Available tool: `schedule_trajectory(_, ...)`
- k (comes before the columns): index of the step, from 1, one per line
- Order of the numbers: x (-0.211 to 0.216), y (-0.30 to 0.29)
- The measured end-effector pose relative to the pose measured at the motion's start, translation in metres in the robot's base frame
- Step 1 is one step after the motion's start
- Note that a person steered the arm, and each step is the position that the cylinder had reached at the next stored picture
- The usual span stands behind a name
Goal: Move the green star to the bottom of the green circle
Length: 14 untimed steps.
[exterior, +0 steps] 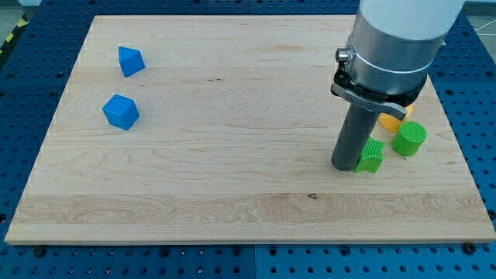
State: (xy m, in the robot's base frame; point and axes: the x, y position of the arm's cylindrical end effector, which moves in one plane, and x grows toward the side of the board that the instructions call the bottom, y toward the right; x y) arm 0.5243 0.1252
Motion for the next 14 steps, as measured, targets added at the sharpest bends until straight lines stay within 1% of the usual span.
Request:
schedule_trajectory(1,0.000,0.004)
schedule_trajectory(3,0.019,0.035)
schedule_trajectory(4,0.024,0.035)
schedule_trajectory(5,0.025,0.020)
schedule_trajectory(6,0.008,0.002)
schedule_trajectory(7,-0.021,0.003)
schedule_trajectory(8,-0.032,0.026)
schedule_trajectory(10,-0.029,0.027)
schedule_trajectory(13,-0.010,0.030)
schedule_trajectory(14,-0.006,0.043)
